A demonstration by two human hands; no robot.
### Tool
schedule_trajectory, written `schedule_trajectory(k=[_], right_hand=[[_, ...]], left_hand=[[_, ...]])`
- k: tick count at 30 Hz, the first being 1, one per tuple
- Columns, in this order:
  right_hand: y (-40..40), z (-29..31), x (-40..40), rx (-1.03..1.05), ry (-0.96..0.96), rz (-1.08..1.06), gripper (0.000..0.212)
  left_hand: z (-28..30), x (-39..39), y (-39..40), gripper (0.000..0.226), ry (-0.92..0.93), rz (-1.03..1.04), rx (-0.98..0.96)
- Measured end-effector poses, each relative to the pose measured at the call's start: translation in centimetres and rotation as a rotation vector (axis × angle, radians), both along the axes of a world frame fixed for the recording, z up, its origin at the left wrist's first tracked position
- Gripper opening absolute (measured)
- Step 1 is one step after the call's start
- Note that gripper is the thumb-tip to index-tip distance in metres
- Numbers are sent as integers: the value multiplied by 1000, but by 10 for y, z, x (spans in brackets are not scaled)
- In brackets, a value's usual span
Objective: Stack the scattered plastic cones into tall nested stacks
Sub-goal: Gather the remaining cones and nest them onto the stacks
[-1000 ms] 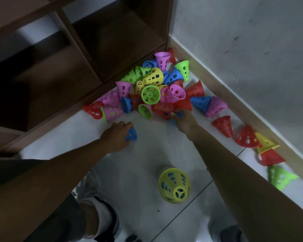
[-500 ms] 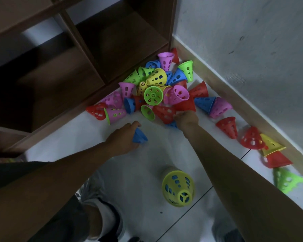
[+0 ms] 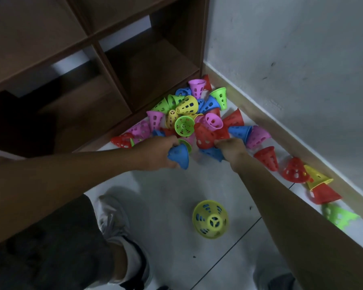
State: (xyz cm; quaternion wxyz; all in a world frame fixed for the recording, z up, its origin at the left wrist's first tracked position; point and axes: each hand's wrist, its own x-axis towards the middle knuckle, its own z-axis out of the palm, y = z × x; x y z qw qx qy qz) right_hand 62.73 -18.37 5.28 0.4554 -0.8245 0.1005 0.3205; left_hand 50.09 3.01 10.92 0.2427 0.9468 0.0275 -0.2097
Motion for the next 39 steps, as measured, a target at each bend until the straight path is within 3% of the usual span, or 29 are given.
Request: schedule_trajectory(k=[2, 7, 11, 17, 31, 35, 39], right_hand=[[-1, 11, -5, 88, 1, -47, 24], [-18, 24, -13, 199, 38, -129, 12], [-38, 33, -20, 206, 42, -122, 28], [-65, 61, -32, 286, 38, -158, 17], [-88, 97, -41, 484, -70, -13, 20], [-93, 99, -40, 481, -62, 63, 38], [-96, 105, -37, 510, -49, 103, 38]], left_hand=[[23, 2, -6, 50, -7, -56, -7], [79, -2, -23, 46, -6, -106, -62], [115, -11, -37, 37, -24, -144, -87], [141, -24, -61, 44, 35, -148, -171], [116, -71, -113, 55, -83, -272, -49], [101, -75, -123, 57, -81, -262, 14], [87, -79, -129, 58, -111, -252, 48]])
